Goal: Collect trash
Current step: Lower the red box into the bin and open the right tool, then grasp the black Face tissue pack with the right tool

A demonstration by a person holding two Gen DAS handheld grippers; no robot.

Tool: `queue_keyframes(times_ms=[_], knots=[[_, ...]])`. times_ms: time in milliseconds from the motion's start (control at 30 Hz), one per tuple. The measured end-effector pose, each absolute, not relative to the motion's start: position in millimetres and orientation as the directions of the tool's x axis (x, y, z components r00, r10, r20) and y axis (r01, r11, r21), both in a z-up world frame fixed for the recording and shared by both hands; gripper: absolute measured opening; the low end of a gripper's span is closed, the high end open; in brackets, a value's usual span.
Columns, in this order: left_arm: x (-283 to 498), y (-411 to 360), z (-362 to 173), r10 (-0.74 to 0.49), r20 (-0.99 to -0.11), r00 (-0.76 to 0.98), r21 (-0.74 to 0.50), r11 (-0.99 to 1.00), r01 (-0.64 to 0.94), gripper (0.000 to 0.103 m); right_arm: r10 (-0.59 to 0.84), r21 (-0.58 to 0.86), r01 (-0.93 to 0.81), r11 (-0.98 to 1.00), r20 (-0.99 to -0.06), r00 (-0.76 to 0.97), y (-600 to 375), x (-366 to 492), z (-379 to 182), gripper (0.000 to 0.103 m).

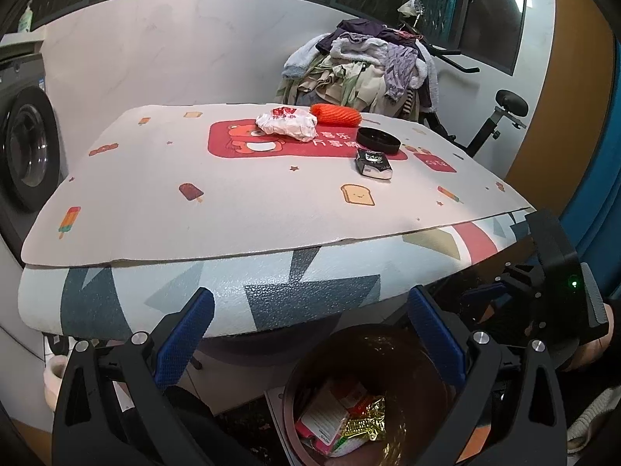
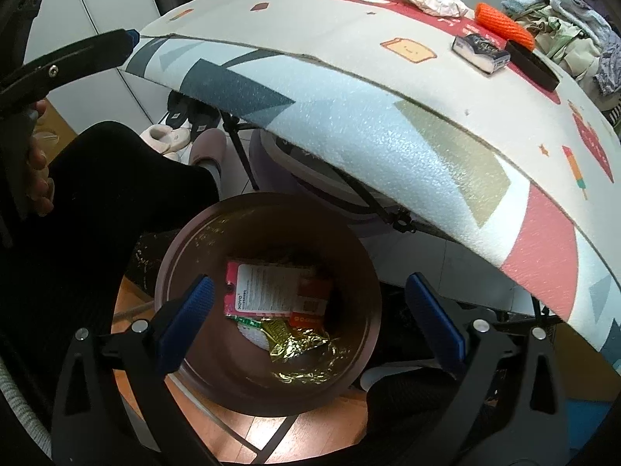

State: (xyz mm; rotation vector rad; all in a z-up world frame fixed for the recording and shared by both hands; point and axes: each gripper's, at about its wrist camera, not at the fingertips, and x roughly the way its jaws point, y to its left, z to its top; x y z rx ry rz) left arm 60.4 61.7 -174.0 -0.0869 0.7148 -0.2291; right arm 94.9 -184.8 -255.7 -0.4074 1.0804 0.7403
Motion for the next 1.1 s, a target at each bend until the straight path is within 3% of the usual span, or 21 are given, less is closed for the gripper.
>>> queue_keyframes(times_ms=[367,567,733,833,1100], knots=[[66.1,55.4,-179.9,-0.188,-0.677,0.711,-0.107,0.982,0.158,0.097,0.378,0.063,-0.672,0.738,-0.863,0.335,-197.9,101.6,-240.3,0.097],[71.1,57.0,-182.1,-0.223,-0.684,0.694,-0.144,0.975,0.172,0.097,0.395,0.076,-0.626,0.776,-0.833,0.389,-209.0,114.4,-224.6,0.097],[66.6,62.2,-161.0,-0.282,-0.580,0.764,-0.161,0.959,0.231,0.097,0.380,0.027,-0.568,0.822,-0.770,0.512,-221.4,139.4,-194.0,0.097],[74.6,60.2,-152.9,-0.253,-0.569,0.783,-0.110,0.966,0.233,0.097,0.318,-0.031,-0.504,0.863,-0.743,0.589,-222.7,165.8,-179.8,0.097],[114.3,78.7,-138.7,-0.226,-0.562,0.795,-0.140,0.974,0.178,0.097,0.239,-0.065,-0.423,0.904,-0.744,0.624,-201.6,254.7,-179.6,0.097]])
